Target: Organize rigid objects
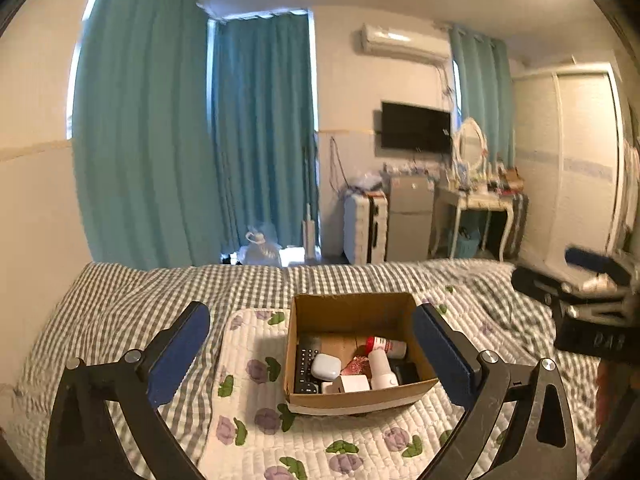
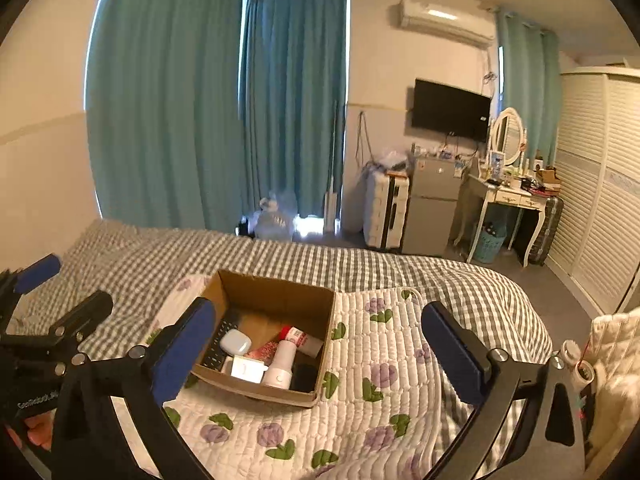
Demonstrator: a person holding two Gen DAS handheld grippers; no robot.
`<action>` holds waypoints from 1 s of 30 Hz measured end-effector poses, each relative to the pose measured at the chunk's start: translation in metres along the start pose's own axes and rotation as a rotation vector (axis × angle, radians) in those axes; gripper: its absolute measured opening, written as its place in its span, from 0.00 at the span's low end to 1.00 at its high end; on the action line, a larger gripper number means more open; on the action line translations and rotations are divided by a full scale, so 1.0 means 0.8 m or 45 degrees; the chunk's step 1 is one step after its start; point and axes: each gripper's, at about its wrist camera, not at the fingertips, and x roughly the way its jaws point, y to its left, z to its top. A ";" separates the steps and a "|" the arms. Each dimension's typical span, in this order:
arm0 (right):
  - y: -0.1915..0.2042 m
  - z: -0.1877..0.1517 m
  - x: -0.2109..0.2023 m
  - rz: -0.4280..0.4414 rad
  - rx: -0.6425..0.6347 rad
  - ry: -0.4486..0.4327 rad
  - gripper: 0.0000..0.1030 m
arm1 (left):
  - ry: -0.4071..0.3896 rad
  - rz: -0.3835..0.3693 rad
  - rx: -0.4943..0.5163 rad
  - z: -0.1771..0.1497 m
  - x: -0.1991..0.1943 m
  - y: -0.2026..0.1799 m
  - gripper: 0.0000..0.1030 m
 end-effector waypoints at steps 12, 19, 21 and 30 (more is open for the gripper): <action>0.019 -0.092 -0.006 -0.089 -0.034 -0.096 1.00 | -0.030 0.037 -0.044 -0.082 -0.022 0.017 1.00; 0.005 -0.113 -0.001 -0.055 0.022 -0.063 1.00 | -0.001 0.029 -0.044 -0.096 -0.017 0.020 1.00; 0.004 -0.115 0.000 -0.047 0.023 -0.055 1.00 | 0.008 0.023 -0.047 -0.099 -0.016 0.020 1.00; 0.009 -0.123 0.005 -0.025 0.006 -0.032 1.00 | 0.022 0.023 -0.041 -0.102 -0.014 0.018 1.00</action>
